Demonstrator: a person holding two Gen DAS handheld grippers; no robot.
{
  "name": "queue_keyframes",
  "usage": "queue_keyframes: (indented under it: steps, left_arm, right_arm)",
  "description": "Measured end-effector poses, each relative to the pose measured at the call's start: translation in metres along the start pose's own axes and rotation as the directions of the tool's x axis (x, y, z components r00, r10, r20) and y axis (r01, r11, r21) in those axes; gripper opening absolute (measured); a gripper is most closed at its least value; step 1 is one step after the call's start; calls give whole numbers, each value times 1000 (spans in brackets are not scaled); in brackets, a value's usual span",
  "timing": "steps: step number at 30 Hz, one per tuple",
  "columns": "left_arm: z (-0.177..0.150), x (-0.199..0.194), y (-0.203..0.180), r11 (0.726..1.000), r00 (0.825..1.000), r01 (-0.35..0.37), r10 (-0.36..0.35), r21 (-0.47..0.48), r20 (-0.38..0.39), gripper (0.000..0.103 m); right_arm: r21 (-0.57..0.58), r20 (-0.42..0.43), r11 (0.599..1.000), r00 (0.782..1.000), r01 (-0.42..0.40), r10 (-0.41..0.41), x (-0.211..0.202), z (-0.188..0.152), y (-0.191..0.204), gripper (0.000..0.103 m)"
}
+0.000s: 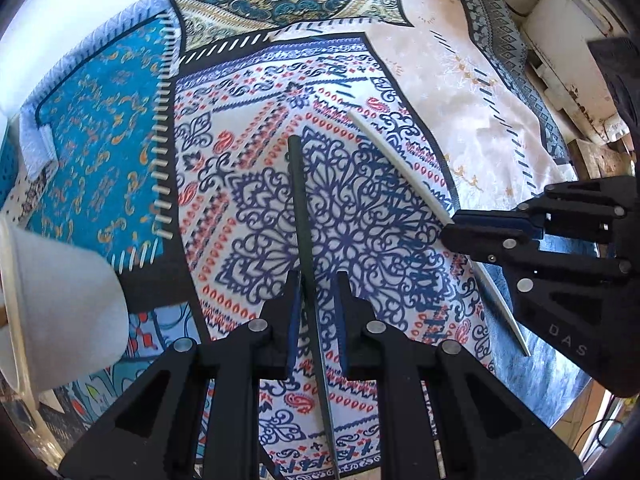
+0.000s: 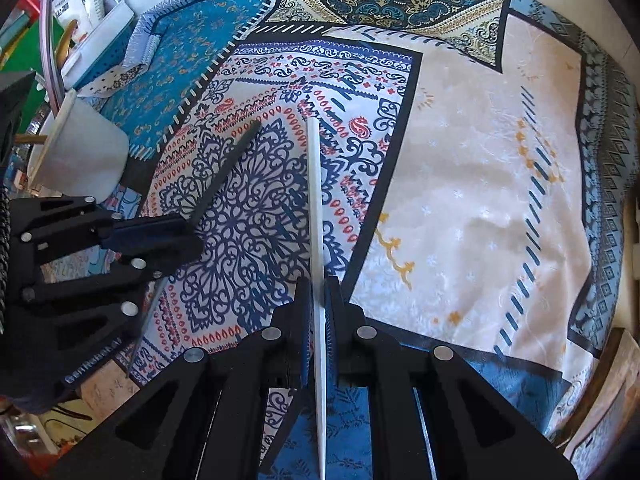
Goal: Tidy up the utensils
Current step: 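Grasp a dark chopstick with the left tool while the right tool grasps a white chopstick, then lift both chopsticks and carry them over the white cup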
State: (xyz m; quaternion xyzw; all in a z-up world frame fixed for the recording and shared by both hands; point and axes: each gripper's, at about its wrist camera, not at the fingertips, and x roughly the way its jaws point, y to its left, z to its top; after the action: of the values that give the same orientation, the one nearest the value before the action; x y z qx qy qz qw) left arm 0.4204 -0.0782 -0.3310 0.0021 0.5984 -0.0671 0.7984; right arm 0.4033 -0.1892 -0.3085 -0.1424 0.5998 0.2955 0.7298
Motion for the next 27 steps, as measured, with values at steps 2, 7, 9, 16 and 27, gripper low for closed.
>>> queue_keyframes:
  steps: [2,7,9,16,27]
  left_arm:
    - [2,2,-3,1000,1000,-12,12,17,6,12]
    - [-1,-2,-2,999,1000,-24,24,25,3,4]
    - [-1,-2,-2,1000,1000,-18,18,17,-5,4]
    - [-29,-22,-13,1000,1000,-10,10,17,28,4]
    - [-38,-96,-20,1000,978,-8,13,-26,210,4]
  right_arm:
    - [2,-6,1000,1000,-7,7,1,2,-1,7]
    - [5,-11,1000,1000,-12,12,2,5,-2,6]
    - [30,-3,999,999,-36,36,-2,-2,-4,6]
    - [80,54,995,997,-55,51,-23,-18,-10,6]
    - [108,218,993,976,-54,29,-80,-27,-10,6]
